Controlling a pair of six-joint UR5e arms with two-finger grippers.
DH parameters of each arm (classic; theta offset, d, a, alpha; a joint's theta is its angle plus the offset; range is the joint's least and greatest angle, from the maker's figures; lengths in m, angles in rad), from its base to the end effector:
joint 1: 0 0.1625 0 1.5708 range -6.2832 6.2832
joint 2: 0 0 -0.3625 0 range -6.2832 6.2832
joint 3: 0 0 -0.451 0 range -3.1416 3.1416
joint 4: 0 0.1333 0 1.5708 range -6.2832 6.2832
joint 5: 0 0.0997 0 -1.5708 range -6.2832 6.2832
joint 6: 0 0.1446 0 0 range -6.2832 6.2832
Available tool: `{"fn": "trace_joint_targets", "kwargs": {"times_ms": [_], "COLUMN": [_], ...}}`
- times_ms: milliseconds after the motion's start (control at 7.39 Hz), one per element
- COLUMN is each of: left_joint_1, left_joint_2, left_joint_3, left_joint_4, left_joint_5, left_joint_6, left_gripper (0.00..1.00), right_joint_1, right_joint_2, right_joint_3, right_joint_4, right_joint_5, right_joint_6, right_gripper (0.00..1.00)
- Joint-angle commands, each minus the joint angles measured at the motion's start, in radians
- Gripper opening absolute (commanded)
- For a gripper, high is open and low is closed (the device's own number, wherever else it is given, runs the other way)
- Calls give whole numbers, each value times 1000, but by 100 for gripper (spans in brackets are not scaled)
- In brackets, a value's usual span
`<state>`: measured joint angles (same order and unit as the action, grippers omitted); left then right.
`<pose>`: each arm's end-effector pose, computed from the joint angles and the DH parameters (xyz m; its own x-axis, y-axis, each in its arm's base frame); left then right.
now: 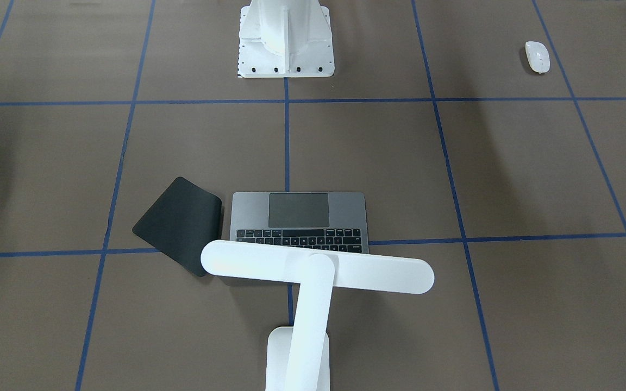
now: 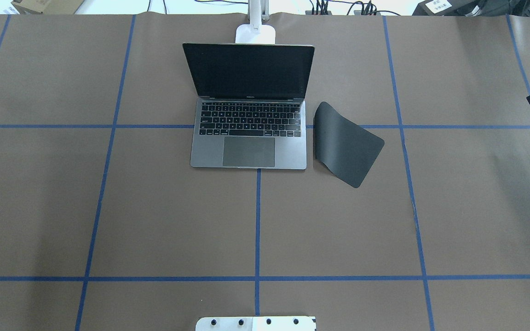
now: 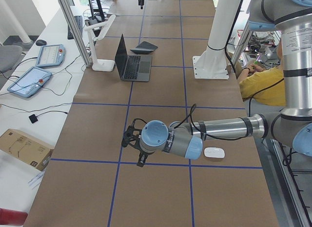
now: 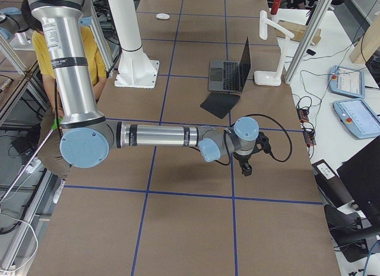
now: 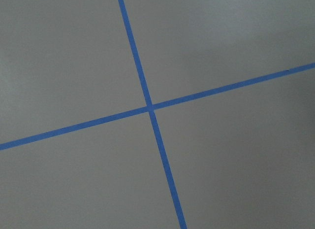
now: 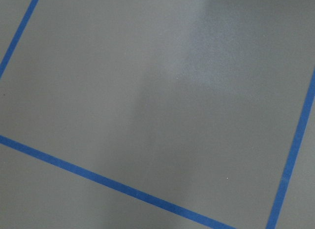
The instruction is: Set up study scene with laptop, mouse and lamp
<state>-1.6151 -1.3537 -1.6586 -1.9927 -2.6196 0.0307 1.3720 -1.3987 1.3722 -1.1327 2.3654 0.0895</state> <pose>-0.0294 -0.4846 0.6149 0.5103 0.2570 -0.8207 0.0267 0.9491 0.3138 -0.0978 -0.6381 0.5845 0.6440 -0.3362 0.6871 0.1239 0.9322 0.3400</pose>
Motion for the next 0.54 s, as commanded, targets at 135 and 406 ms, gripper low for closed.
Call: {"fn": "trace_joint_targets", "kwargs": {"times_ms": [135, 406], "left_joint_1": [219, 364], "left_joint_2": [154, 296], "left_joint_3": [-212, -346], "left_joint_4": [-37, -29], "left_joint_5": [171, 239], "left_joint_6": [-249, -351], "left_gripper": [100, 100], "right_joint_1": [1, -1], "right_joint_2": [-9, -14], "right_joint_3": [1, 5], "right_joint_4": [5, 7], "right_joint_5": [-9, -11], "right_joint_6": [-5, -10], "right_gripper": [99, 100]}}
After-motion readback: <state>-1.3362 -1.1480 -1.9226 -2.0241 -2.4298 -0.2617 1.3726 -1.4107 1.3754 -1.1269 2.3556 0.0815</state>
